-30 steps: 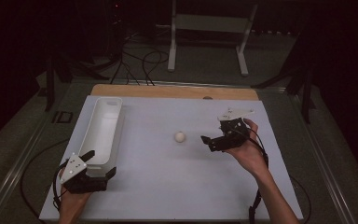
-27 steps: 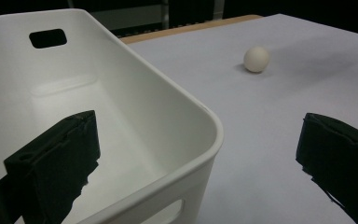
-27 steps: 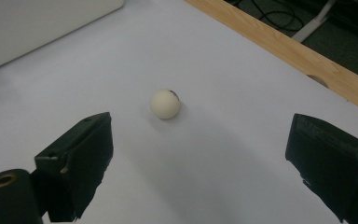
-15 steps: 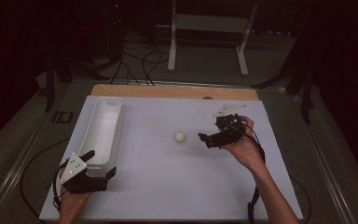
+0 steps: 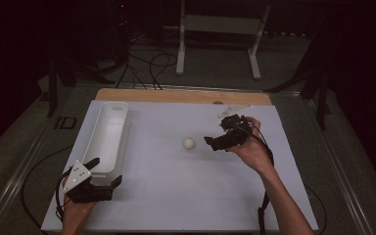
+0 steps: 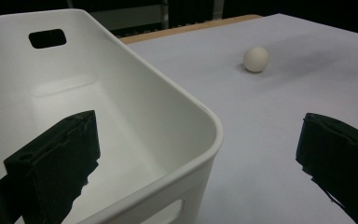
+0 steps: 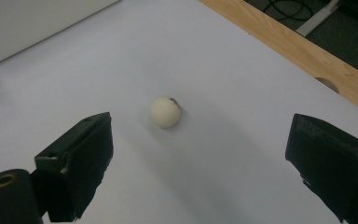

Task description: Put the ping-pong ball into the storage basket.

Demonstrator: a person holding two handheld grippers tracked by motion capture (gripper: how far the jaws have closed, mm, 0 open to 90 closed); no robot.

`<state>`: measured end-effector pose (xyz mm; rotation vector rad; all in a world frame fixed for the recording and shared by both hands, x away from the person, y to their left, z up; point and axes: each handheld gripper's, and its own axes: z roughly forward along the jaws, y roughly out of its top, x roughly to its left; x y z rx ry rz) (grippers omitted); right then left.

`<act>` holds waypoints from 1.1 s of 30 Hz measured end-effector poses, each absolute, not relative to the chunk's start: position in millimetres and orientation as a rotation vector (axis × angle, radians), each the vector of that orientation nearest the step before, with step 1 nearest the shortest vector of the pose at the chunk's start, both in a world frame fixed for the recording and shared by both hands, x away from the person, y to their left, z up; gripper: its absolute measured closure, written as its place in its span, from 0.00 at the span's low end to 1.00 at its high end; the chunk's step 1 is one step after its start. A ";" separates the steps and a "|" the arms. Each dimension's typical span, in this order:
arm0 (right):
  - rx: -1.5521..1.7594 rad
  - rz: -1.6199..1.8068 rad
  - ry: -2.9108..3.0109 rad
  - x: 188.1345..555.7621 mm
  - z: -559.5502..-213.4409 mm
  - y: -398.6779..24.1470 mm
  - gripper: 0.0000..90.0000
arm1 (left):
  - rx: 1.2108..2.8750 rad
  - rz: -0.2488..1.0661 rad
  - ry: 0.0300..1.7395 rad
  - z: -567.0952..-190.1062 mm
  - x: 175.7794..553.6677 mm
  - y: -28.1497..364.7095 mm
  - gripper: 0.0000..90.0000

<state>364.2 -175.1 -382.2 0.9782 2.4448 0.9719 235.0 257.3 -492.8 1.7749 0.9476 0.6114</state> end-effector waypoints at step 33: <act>0.970 0.874 2.518 392.4 -385.8 -152.2 0.08 | 1.782 0.613 0.942 -493.1 235.2 256.7 0.00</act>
